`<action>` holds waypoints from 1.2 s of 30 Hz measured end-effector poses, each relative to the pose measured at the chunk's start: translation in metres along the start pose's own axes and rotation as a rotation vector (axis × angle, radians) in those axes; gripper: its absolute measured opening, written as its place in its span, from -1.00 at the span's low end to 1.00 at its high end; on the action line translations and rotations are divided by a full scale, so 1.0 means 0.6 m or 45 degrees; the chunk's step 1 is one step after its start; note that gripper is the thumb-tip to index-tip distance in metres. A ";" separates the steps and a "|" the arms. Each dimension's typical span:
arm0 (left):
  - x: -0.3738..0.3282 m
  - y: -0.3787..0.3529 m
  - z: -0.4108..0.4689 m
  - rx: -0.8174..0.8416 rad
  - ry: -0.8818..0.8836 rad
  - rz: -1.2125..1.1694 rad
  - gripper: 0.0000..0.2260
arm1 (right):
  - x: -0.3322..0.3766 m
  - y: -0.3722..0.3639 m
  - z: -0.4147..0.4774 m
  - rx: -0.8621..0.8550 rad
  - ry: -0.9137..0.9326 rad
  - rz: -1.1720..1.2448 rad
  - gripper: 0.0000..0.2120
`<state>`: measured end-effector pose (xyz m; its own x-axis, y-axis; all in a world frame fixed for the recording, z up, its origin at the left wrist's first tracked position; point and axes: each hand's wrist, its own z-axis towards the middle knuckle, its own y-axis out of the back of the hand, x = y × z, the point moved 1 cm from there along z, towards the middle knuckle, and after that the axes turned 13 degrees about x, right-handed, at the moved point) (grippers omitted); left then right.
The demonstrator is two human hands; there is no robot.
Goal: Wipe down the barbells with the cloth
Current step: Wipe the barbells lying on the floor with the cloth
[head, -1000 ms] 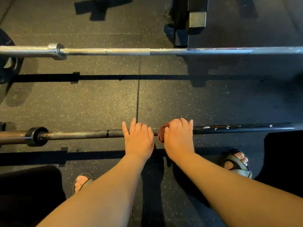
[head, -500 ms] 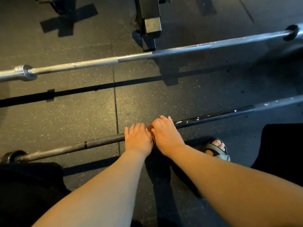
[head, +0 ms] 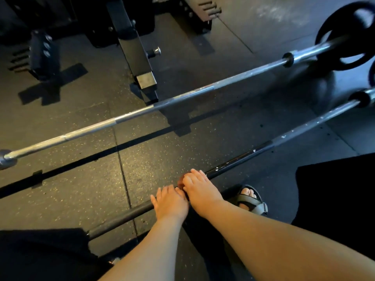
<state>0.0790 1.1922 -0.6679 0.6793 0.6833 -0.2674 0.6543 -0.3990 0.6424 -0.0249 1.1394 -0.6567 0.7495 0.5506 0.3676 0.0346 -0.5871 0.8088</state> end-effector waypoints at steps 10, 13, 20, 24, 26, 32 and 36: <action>0.024 -0.029 0.017 -0.242 -0.245 -0.037 -0.61 | -0.022 -0.006 0.002 -0.058 -0.066 -0.134 -0.52; 0.015 -0.019 0.015 -0.305 -0.207 -0.102 -0.62 | 0.006 -0.021 0.008 -0.076 -0.164 -0.087 -0.53; -0.010 -0.019 0.001 -0.371 -0.195 -0.055 -0.42 | -0.040 -0.023 0.001 -0.152 -0.034 -0.080 -0.50; 0.012 -0.014 0.002 -0.235 -0.240 0.004 -0.61 | -0.012 -0.036 0.001 -0.119 -0.146 -0.089 -0.48; 0.012 -0.013 0.003 -0.255 -0.239 -0.015 -0.64 | -0.003 -0.041 0.002 -0.090 -0.079 -0.112 -0.45; 0.004 -0.026 0.011 -0.283 -0.159 0.003 -0.60 | -0.052 -0.015 -0.017 -0.183 -0.081 -0.001 -0.50; -0.002 -0.026 0.016 -0.289 -0.154 0.045 -0.62 | -0.011 -0.023 -0.008 -0.145 -0.068 -0.025 -0.48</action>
<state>0.0711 1.1917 -0.6843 0.7443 0.5879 -0.3168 0.5472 -0.2651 0.7939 -0.0337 1.1468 -0.6684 0.7837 0.5273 0.3283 -0.0230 -0.5036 0.8636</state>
